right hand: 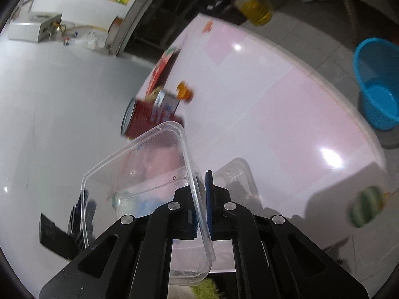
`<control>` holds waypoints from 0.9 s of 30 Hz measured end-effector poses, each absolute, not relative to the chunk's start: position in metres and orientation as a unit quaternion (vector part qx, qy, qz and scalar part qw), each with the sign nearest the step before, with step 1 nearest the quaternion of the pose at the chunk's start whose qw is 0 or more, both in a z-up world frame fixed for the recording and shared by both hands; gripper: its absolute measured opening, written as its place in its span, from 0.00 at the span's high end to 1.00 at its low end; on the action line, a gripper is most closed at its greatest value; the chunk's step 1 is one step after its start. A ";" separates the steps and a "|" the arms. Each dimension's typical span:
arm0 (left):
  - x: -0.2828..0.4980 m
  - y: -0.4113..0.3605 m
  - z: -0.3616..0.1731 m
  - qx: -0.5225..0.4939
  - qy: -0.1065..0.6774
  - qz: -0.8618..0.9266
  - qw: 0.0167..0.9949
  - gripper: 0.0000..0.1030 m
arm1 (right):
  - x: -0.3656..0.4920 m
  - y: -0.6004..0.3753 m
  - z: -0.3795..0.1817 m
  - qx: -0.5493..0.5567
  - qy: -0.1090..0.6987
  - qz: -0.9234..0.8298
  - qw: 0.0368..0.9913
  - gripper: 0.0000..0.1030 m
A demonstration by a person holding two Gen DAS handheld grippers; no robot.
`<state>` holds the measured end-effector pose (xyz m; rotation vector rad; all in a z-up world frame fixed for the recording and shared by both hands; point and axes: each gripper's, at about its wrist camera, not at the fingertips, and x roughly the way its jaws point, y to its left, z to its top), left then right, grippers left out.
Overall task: Collect trash
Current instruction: 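Grasp the clear plastic box rim with the right tool while the left tool grasps blue wrappers, then carry the clear box and blue wrappers over the blue wastebasket with both tools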
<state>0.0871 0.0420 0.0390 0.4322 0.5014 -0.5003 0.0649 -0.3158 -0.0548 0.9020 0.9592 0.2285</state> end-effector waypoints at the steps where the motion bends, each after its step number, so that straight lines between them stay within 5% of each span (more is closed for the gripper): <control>1: 0.085 0.035 0.038 0.204 0.251 -0.263 0.909 0.41 | 0.065 -0.323 -0.054 0.419 0.441 0.100 0.788 0.96; 11: 0.096 -0.036 -0.010 0.256 0.383 -0.314 0.830 0.43 | 0.055 -0.349 -0.064 0.434 0.417 0.071 0.795 0.96; 18: 0.106 -0.053 -0.025 0.281 0.446 -0.302 0.795 0.68 | 0.050 -0.361 -0.077 0.454 0.409 0.075 0.788 0.96; 27: 0.098 -0.064 -0.015 0.307 0.437 -0.293 0.793 0.85 | 0.035 -0.375 -0.081 0.474 0.394 0.084 0.783 0.96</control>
